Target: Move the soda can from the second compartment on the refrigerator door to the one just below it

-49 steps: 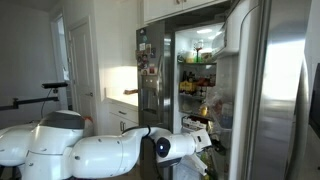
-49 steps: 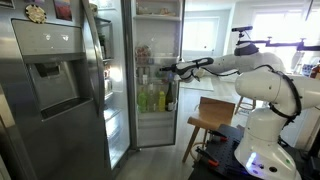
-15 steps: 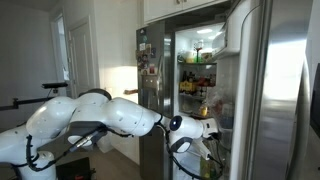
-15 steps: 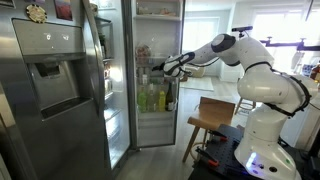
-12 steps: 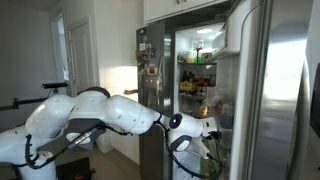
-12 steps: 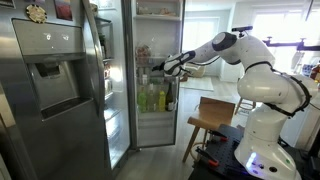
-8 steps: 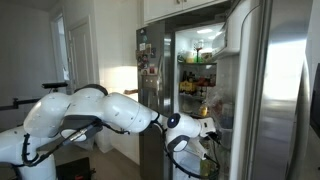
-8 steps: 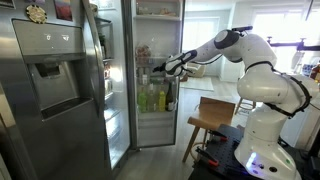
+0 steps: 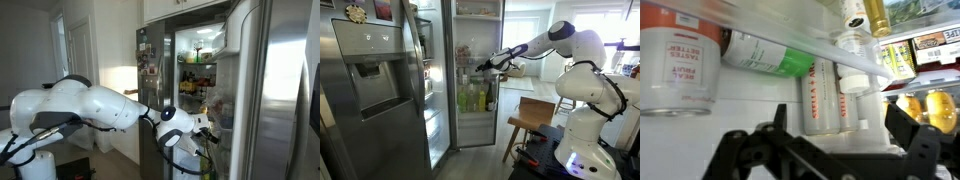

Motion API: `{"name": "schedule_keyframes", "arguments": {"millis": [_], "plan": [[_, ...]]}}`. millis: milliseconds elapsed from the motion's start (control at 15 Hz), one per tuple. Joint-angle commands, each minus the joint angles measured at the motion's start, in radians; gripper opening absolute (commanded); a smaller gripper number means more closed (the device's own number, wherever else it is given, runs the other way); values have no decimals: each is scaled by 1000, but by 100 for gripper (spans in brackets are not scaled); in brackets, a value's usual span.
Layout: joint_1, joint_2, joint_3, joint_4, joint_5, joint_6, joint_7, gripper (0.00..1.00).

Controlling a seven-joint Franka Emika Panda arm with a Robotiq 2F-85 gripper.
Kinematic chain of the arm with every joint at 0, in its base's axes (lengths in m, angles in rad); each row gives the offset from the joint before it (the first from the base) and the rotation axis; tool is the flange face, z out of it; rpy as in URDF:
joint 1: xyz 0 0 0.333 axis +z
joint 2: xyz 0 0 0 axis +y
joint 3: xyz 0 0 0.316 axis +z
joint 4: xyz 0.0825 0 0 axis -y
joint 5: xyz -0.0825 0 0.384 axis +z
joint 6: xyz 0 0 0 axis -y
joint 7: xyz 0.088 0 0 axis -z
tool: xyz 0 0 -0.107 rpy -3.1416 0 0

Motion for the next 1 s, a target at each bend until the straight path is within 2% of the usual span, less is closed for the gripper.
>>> {"name": "schedule_keyframes", "arguments": {"millis": [0, 67, 200, 667, 933], "plan": [[-195, -69, 174, -155, -19, -126, -28, 100], [-234, -87, 212, -188, 36, -156, -78, 100], [-316, -105, 290, -235, 63, -225, -125, 100], [-544, -164, 512, -321, 112, -426, -249, 100], [-656, -231, 632, -392, 83, -437, -279, 100]]}}
